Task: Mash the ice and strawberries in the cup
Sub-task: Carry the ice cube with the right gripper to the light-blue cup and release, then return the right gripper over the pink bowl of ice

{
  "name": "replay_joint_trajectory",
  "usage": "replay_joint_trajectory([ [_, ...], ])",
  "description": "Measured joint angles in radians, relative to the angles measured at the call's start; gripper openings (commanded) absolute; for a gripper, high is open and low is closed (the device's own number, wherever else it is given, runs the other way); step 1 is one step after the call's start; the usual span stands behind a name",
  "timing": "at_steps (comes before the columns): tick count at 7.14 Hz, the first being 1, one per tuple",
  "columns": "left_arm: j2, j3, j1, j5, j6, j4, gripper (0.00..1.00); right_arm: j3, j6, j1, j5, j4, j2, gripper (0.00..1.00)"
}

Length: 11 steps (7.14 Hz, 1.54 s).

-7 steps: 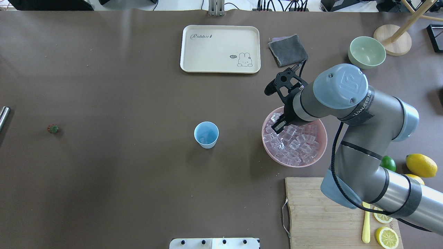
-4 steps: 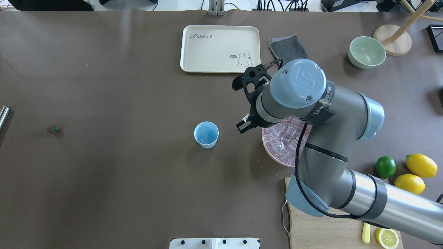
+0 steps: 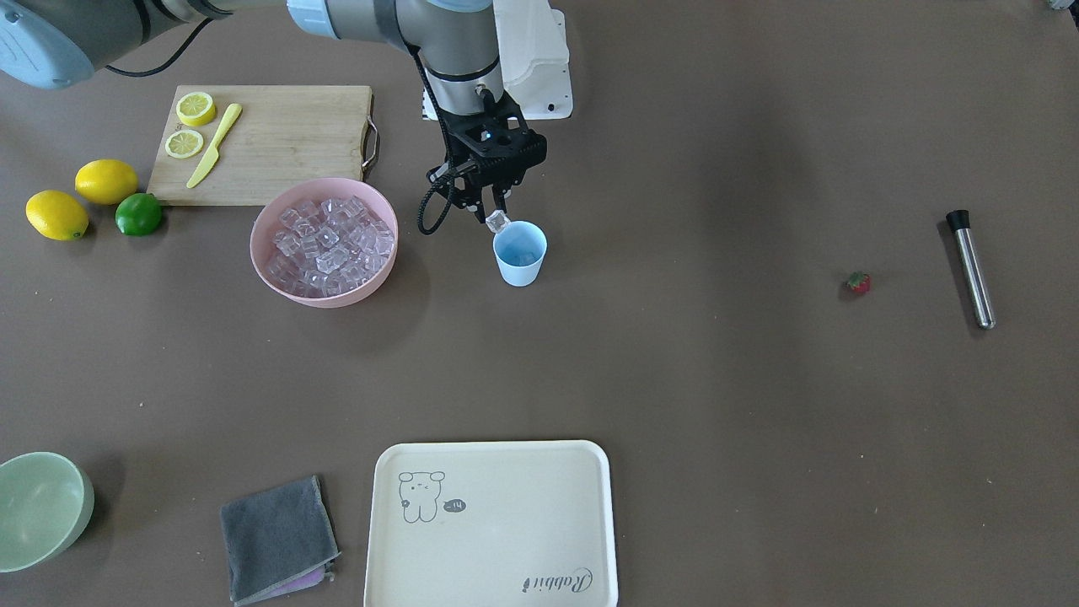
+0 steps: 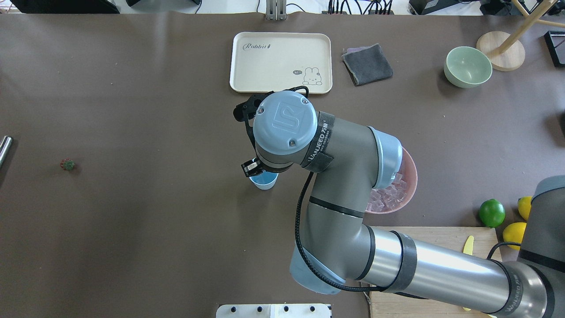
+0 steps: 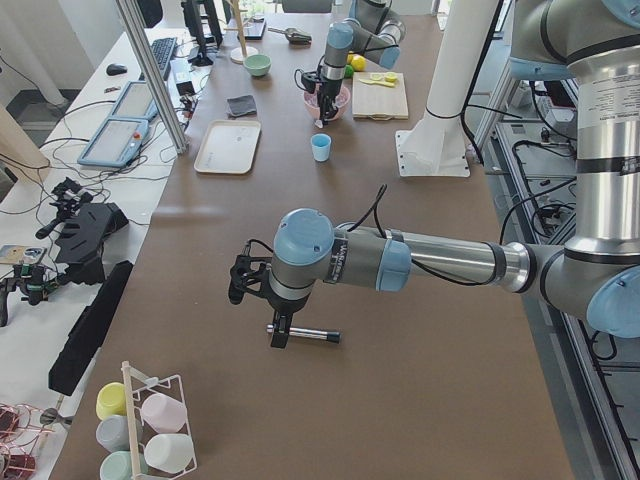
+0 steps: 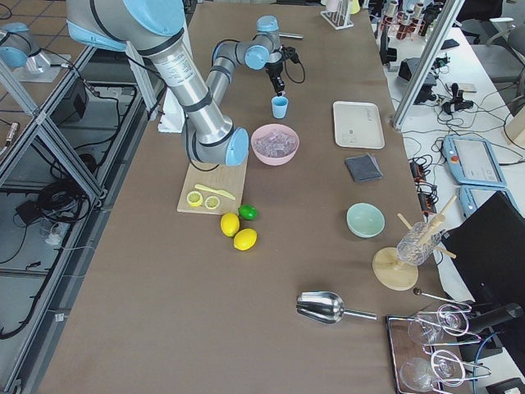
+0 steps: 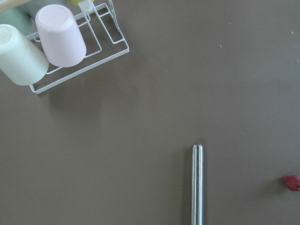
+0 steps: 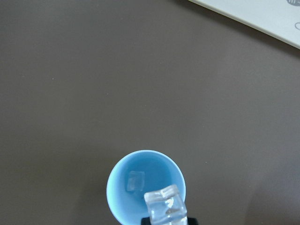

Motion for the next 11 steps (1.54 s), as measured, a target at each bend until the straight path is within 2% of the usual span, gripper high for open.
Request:
replay_joint_trajectory([
  [2, -0.003, 0.009, 0.001, 0.000, 0.000, 0.000, 0.99, -0.030, 0.019, -0.028, -0.036, 0.004, 0.017, 0.06],
  [5, -0.006, 0.014, 0.001, -0.001, 0.000, 0.000, 0.99, -0.049, 0.025, -0.034, -0.045, 0.008, 0.017, 0.07],
  [6, -0.007, 0.014, 0.001, -0.001, 0.000, 0.000, 0.99, -0.050, 0.025, -0.035, -0.046, 0.015, 0.016, 0.14],
  [7, -0.007, 0.015, 0.002, -0.001, 0.000, 0.000, 0.99, -0.052, 0.025, -0.036, -0.048, 0.022, 0.015, 0.59],
  [8, -0.007, 0.015, 0.002, -0.001, 0.000, 0.000, 0.99, -0.053, 0.026, -0.036, -0.050, 0.026, 0.015, 0.98],
  [11, -0.005, 0.015, 0.001, 0.000, 0.000, 0.000, 0.99, -0.048, 0.028, -0.032, -0.051, 0.027, 0.015, 1.00],
])
